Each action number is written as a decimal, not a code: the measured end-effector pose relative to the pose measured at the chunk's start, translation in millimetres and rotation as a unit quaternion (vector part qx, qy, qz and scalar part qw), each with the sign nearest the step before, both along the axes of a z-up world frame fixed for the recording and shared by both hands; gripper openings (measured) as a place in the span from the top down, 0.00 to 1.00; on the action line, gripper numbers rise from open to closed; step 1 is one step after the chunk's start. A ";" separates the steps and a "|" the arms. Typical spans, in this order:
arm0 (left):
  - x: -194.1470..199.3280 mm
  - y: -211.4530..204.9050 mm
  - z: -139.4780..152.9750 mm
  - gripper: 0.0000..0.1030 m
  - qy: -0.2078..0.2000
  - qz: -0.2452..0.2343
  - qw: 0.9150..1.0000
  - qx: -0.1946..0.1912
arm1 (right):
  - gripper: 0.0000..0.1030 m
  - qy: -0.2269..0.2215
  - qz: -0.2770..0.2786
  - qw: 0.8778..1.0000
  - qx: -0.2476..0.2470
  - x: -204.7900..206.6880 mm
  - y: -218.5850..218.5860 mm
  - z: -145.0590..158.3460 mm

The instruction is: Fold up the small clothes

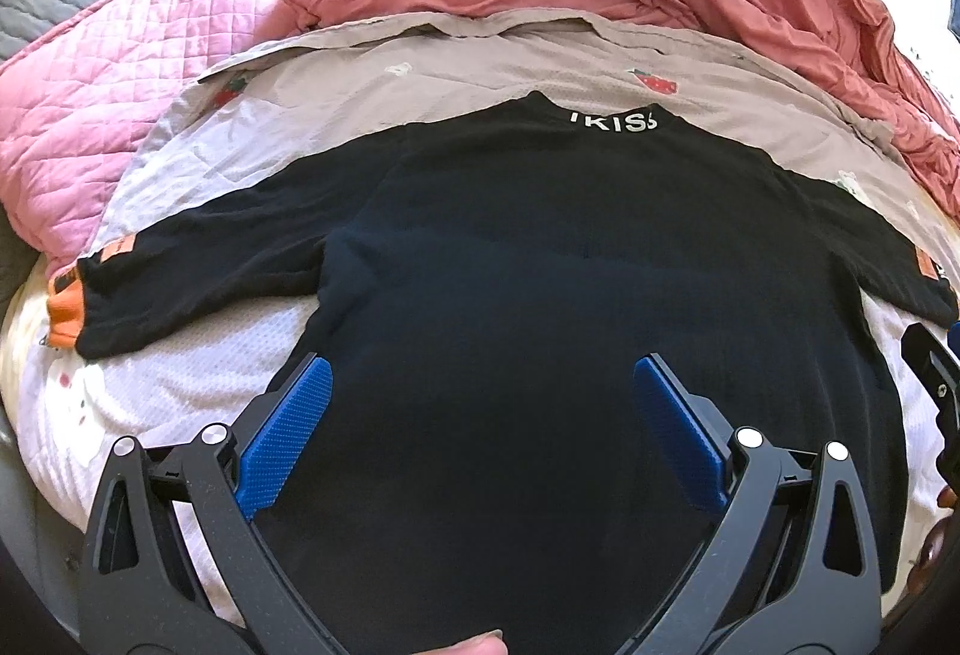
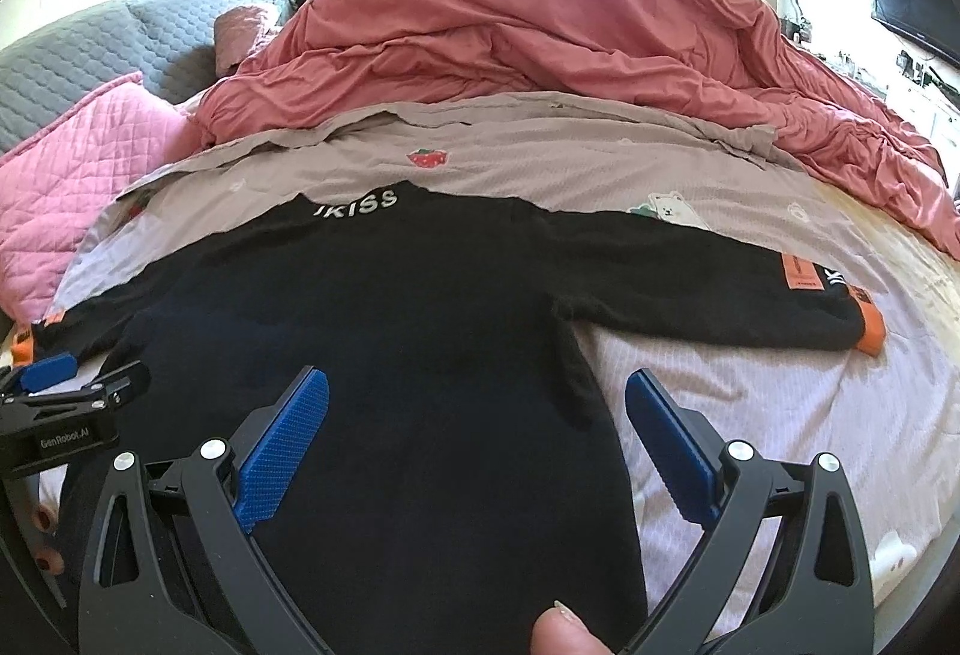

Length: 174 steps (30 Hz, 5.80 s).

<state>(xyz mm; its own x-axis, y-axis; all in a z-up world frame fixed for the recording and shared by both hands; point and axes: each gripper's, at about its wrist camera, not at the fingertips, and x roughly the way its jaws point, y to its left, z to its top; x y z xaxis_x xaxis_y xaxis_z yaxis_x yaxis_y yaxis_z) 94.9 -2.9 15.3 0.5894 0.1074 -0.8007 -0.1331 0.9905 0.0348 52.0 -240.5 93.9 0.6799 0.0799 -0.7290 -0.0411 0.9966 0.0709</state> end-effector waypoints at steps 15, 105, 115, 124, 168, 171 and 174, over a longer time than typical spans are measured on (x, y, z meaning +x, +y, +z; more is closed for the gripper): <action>66.5 -18.3 -13.4 0.08 0.013 -0.004 1.000 -0.002 | 0.04 0.019 -0.048 0.998 -0.028 52.9 -39.6 -25.6; 123.0 43.0 -42.0 0.08 -0.001 -0.024 0.989 -0.147 | 0.94 0.013 0.097 0.979 0.180 136.4 13.5 0.0; 124.3 65.5 -46.3 0.08 0.000 0.003 0.982 -0.189 | 0.82 0.086 0.155 0.966 0.188 130.3 89.4 -56.5; 126.8 43.4 -49.9 0.13 -0.001 -0.033 0.976 -0.215 | 0.63 0.014 0.089 0.989 0.120 119.5 36.4 -17.9; 127.7 109.8 -42.6 0.90 -0.011 0.039 0.991 -0.129 | 0.49 0.063 0.036 0.995 0.062 125.5 16.9 -56.9; 121.8 114.4 -29.5 0.90 -0.035 0.042 0.989 -0.134 | 0.48 0.061 0.037 0.996 0.060 127.3 16.4 -56.9; 117.1 100.5 -18.0 0.89 -0.056 0.018 0.990 -0.126 | 0.48 0.060 0.037 0.996 0.059 128.9 16.4 -56.9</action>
